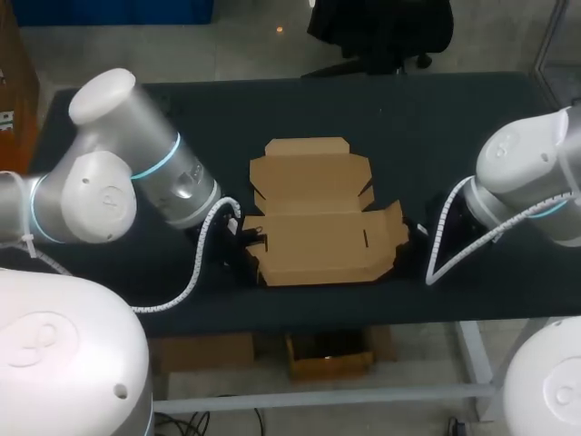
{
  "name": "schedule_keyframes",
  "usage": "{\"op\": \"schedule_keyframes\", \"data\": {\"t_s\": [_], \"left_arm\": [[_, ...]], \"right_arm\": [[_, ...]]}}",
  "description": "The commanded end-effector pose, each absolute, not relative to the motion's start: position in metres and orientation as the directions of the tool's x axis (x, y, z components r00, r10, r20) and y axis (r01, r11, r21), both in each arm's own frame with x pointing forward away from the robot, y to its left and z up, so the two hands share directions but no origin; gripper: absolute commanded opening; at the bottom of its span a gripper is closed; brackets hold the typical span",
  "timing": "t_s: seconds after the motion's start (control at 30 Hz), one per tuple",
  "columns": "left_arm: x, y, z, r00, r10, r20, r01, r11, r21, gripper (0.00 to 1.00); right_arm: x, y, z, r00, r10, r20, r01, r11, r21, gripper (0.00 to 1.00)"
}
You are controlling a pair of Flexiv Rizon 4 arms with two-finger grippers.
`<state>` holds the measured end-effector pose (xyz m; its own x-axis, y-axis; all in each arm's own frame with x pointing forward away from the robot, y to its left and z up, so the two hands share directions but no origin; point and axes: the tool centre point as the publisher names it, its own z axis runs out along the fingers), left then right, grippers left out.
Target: Assemble the packaging by folding the flat box into shape, placing the metal phone stand inside, and closing the box properly
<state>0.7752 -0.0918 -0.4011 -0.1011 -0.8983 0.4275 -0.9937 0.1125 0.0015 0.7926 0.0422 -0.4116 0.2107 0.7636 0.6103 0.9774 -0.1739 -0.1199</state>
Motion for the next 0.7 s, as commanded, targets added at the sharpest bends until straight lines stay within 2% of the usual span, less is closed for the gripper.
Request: {"op": "schedule_keyframes", "data": {"t_s": [0.03, 0.7], "left_arm": [[0.771, -0.097, -0.398, -0.105, -0.905, 0.413, -0.993, 0.114, -0.003, 0.0], [0.77, -0.112, -0.39, -0.153, -0.924, 0.349, -0.988, 0.155, -0.023, 0.0]], "right_arm": [[0.789, 0.043, -0.407, 0.207, 0.765, 0.61, 0.978, -0.176, -0.111, 0.0], [0.793, 0.059, -0.407, 0.183, 0.781, 0.597, 0.983, -0.152, -0.103, 0.0]]}}
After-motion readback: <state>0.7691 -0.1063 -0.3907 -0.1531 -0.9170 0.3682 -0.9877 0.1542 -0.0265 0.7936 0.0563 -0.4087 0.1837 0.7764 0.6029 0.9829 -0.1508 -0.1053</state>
